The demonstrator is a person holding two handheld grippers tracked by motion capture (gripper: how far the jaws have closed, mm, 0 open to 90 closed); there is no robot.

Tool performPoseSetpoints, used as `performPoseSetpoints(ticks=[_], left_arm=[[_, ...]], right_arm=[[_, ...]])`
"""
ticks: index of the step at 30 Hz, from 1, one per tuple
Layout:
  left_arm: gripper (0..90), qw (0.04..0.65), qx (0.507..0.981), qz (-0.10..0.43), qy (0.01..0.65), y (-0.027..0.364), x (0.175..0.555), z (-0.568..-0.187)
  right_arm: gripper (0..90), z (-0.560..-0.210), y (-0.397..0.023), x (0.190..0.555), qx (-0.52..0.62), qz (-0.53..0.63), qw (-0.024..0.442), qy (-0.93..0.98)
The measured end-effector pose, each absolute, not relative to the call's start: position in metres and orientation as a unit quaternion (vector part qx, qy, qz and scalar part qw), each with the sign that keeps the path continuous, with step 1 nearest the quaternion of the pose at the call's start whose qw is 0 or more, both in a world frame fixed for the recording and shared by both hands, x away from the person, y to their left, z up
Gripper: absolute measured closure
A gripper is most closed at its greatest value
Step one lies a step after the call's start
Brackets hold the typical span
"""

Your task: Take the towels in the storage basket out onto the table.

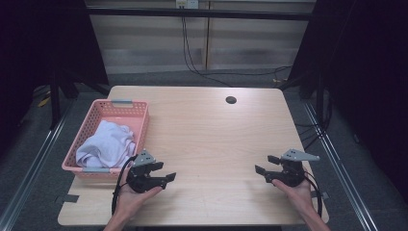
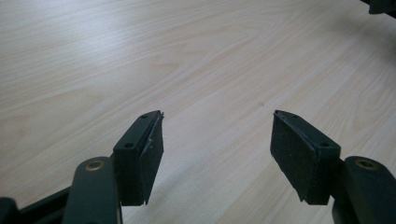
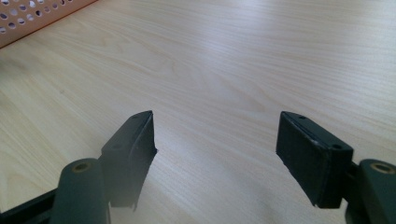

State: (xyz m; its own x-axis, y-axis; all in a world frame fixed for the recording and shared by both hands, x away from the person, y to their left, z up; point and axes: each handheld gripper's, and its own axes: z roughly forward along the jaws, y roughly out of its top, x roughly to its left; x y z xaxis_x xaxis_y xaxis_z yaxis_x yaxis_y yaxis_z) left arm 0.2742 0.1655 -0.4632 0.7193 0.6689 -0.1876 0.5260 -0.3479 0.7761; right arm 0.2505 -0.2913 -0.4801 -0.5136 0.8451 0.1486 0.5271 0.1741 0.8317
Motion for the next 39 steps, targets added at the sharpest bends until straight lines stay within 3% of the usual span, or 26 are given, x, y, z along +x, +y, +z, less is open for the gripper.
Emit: performPoseSetpoints(ticks=[12,24,39], left_arm=[[35.3,0.456,0.802,0.087,0.375,0.179,0.272,-0.451],[31.8,0.459,0.802,0.089,0.371,0.193,0.272,-0.425],[21.0,0.429,0.792,0.138,0.412,0.258,0.289,-0.386]], right_arm=[[34.7,-0.475,-0.293,0.241,0.441,0.464,0.166,0.75],[29.1,-0.47,-0.288,0.234,0.429,0.477,0.161,0.75],[23.5,-0.472,-0.283,0.235,0.428,0.466,0.155,0.759]])
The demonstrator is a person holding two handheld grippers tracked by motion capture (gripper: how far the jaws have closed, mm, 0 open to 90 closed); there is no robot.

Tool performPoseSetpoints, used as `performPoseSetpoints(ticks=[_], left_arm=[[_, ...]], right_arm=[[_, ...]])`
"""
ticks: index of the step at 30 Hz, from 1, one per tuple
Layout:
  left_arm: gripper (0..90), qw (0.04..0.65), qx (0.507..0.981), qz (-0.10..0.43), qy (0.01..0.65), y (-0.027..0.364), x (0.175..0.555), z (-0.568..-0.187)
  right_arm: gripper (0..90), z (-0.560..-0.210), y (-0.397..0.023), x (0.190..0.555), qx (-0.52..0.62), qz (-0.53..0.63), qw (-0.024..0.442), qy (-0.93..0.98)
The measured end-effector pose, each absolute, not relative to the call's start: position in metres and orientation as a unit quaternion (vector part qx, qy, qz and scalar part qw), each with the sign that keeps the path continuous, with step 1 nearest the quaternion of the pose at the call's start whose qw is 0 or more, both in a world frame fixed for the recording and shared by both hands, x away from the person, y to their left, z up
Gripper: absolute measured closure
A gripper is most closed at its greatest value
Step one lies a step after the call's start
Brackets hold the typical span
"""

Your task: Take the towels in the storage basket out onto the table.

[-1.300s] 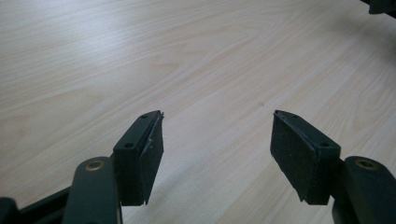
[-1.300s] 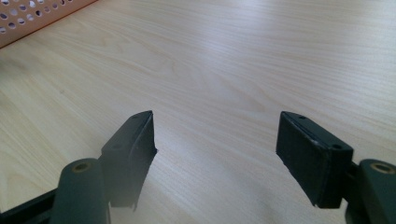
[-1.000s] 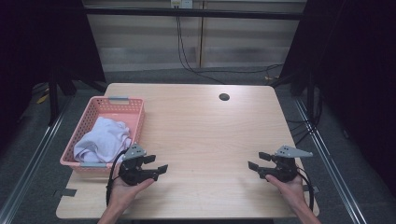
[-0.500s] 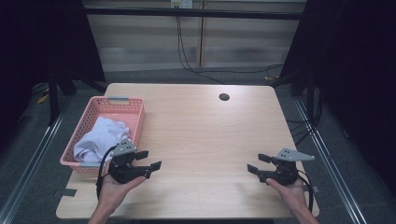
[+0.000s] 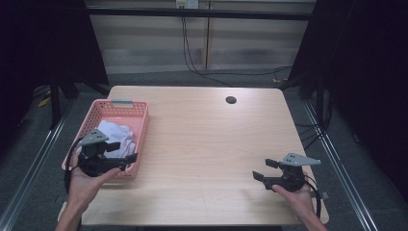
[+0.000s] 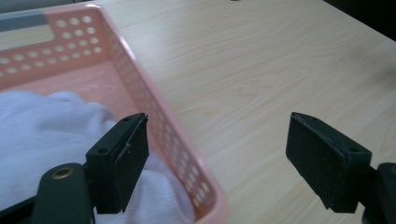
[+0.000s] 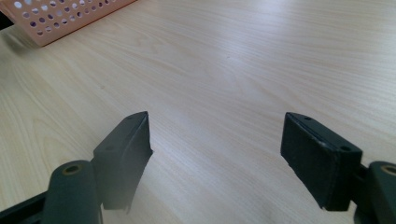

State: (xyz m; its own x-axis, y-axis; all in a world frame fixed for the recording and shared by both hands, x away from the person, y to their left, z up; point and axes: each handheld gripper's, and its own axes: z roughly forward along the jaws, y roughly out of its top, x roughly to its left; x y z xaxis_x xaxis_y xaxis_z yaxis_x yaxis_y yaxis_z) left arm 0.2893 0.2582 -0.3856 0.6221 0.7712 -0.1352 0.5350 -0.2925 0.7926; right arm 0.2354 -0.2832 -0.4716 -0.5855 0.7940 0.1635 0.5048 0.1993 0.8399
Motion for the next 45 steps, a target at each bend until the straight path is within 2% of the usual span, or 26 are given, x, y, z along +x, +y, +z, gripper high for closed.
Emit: performPoseSetpoints(ticks=[7,16,21,25,27,32,37,38,39,41,45], left_arm=[[19.5,0.416,0.78,0.15,0.444,0.304,0.31,-0.378],[20.7,0.389,0.779,0.164,0.462,0.33,0.337,-0.377],[19.3,0.364,0.787,0.147,0.477,0.339,0.361,-0.388],[18.0,0.351,0.79,0.148,0.481,0.342,0.372,-0.393],[16.3,0.344,0.796,0.133,0.479,0.344,0.379,-0.399],[16.3,0.297,0.819,0.123,0.476,0.341,0.388,-0.417],[15.1,0.253,0.84,0.09,0.472,0.327,0.394,-0.431],[12.8,0.253,0.84,0.09,0.472,0.327,0.394,-0.431],[7.6,0.239,0.851,0.062,0.463,0.323,0.398,-0.433],[0.0,0.217,0.856,0.061,0.466,0.315,0.401,-0.437],[0.0,0.186,0.859,0.073,0.472,0.307,0.412,-0.444]], right_arm=[[22.4,-0.474,-0.28,0.238,0.426,0.46,0.146,0.765],[20.8,-0.475,-0.279,0.239,0.427,0.457,0.144,0.767],[20.8,-0.476,-0.278,0.24,0.425,0.455,0.14,0.77],[19.7,-0.477,-0.277,0.242,0.426,0.453,0.139,0.77],[19.6,-0.477,-0.277,0.241,0.427,0.452,0.14,0.771],[20.5,-0.479,-0.277,0.242,0.427,0.447,0.134,0.775],[20.0,-0.479,-0.277,0.242,0.426,0.448,0.133,0.775],[20.0,-0.479,-0.277,0.242,0.426,0.448,0.133,0.775],[20.2,-0.479,-0.277,0.242,0.425,0.448,0.132,0.775],[21.6,-0.479,-0.276,0.242,0.427,0.446,0.133,0.775],[21.8,-0.479,-0.275,0.242,0.429,0.444,0.133,0.775]])
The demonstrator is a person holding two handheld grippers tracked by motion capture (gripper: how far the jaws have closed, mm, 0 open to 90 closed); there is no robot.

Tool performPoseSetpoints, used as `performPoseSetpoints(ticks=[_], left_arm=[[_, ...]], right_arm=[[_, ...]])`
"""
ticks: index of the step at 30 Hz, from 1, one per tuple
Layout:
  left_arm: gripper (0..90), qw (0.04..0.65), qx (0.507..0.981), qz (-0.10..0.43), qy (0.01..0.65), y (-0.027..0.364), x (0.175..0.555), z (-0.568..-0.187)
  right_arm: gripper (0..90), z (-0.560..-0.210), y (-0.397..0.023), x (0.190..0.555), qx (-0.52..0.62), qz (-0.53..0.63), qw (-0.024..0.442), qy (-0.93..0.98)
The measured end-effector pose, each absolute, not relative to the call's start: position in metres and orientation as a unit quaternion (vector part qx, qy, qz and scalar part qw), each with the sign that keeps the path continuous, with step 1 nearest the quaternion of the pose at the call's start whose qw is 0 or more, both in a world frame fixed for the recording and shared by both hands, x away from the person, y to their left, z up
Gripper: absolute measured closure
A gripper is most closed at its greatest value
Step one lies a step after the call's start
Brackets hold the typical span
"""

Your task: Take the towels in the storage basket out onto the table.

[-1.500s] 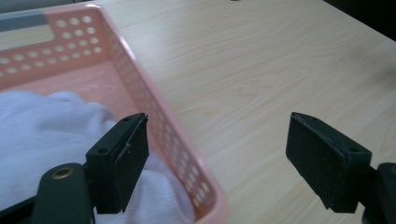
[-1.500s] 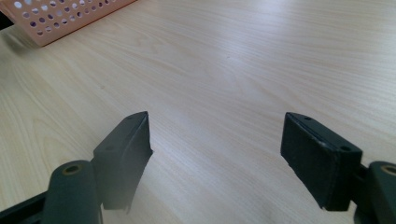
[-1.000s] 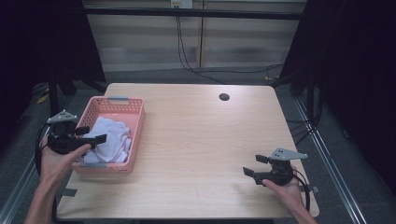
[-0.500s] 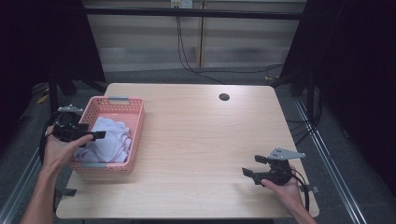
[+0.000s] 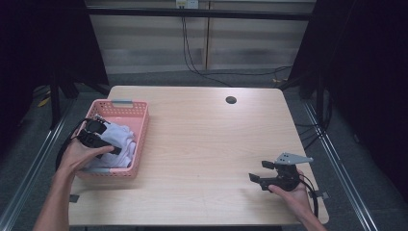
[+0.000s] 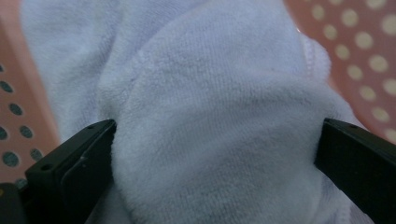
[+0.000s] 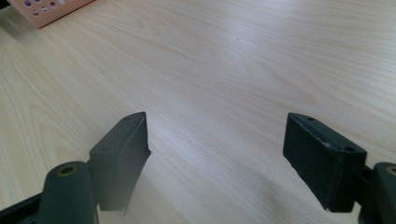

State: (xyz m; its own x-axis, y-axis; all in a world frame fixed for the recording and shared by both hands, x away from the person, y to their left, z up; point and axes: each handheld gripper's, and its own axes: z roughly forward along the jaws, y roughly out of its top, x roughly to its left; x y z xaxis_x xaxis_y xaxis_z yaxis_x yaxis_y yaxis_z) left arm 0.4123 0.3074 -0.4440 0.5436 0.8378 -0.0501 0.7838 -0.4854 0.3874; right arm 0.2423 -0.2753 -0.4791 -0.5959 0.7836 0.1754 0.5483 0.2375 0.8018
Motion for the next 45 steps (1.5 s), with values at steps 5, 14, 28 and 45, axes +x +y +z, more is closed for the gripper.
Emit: performPoseSetpoints(ticks=[5,14,28,45], left_arm=[[0.0,0.163,0.858,0.062,0.484,0.307,0.422,-0.449],[0.0,0.138,0.859,0.073,0.487,0.305,0.425,-0.462],[28.3,0.077,0.858,0.132,0.49,0.299,0.43,-0.464],[49.5,0.192,0.838,0.084,0.503,0.319,0.417,-0.447]], right_arm=[[21.9,-0.48,-0.276,0.243,0.428,0.443,0.131,0.777],[22.7,-0.48,-0.275,0.242,0.427,0.442,0.128,0.778],[23.2,-0.481,-0.273,0.243,0.425,0.443,0.122,0.78],[22.4,-0.48,-0.274,0.243,0.427,0.446,0.122,0.777]])
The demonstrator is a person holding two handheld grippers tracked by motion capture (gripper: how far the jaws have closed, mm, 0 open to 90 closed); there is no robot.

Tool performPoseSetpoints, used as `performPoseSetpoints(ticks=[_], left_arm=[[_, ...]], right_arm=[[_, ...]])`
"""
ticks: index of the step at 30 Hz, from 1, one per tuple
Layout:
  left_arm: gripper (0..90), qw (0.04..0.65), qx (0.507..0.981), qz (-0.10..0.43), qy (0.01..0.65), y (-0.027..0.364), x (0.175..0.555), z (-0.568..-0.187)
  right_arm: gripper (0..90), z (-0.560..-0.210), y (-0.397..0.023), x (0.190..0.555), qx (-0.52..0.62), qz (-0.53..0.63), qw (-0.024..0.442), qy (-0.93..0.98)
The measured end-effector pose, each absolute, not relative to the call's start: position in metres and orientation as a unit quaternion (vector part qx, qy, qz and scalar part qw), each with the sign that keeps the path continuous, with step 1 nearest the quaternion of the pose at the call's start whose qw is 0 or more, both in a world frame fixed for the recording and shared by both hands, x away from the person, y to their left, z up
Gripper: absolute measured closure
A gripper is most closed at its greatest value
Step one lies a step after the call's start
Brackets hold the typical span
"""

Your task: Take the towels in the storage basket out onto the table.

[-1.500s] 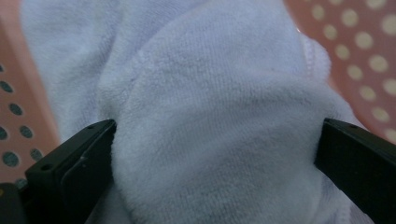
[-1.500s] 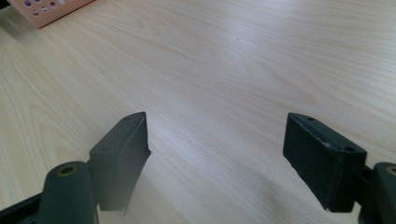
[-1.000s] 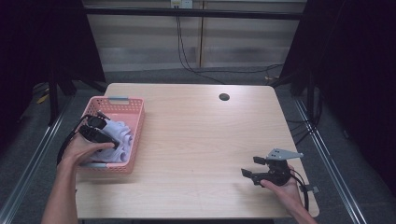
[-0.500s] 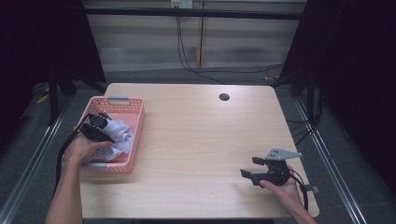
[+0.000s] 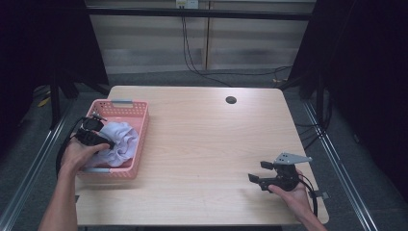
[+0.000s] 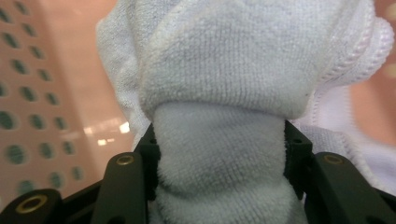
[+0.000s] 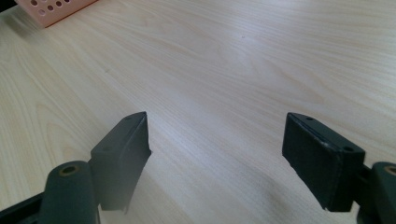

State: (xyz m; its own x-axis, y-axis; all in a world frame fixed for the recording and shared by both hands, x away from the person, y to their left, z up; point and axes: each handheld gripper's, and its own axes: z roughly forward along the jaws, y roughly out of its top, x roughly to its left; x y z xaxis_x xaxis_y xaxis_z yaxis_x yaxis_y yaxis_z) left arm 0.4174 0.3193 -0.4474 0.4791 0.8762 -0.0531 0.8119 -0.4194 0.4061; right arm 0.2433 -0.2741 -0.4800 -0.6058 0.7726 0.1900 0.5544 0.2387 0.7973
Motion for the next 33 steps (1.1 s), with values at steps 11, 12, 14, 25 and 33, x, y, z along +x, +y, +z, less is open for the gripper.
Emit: performPoseSetpoints(ticks=[11,12,14,25,33], left_arm=[[49.0,0.24,0.825,0.064,0.507,0.332,0.41,-0.441],[48.9,0.24,0.825,0.064,0.507,0.332,0.41,-0.441],[49.0,0.247,0.822,0.069,0.508,0.333,0.408,-0.438],[49.0,0.292,0.804,0.076,0.513,0.343,0.402,-0.422],[48.6,0.319,0.78,0.1,0.529,0.353,0.397,-0.41]], right_arm=[[22.0,-0.479,-0.275,0.242,0.426,0.445,0.125,0.778],[22.0,-0.479,-0.275,0.242,0.426,0.445,0.125,0.778],[22.0,-0.479,-0.276,0.243,0.425,0.446,0.125,0.778],[21.9,-0.478,-0.276,0.242,0.424,0.448,0.127,0.777],[21.0,-0.477,-0.277,0.242,0.422,0.454,0.127,0.774]])
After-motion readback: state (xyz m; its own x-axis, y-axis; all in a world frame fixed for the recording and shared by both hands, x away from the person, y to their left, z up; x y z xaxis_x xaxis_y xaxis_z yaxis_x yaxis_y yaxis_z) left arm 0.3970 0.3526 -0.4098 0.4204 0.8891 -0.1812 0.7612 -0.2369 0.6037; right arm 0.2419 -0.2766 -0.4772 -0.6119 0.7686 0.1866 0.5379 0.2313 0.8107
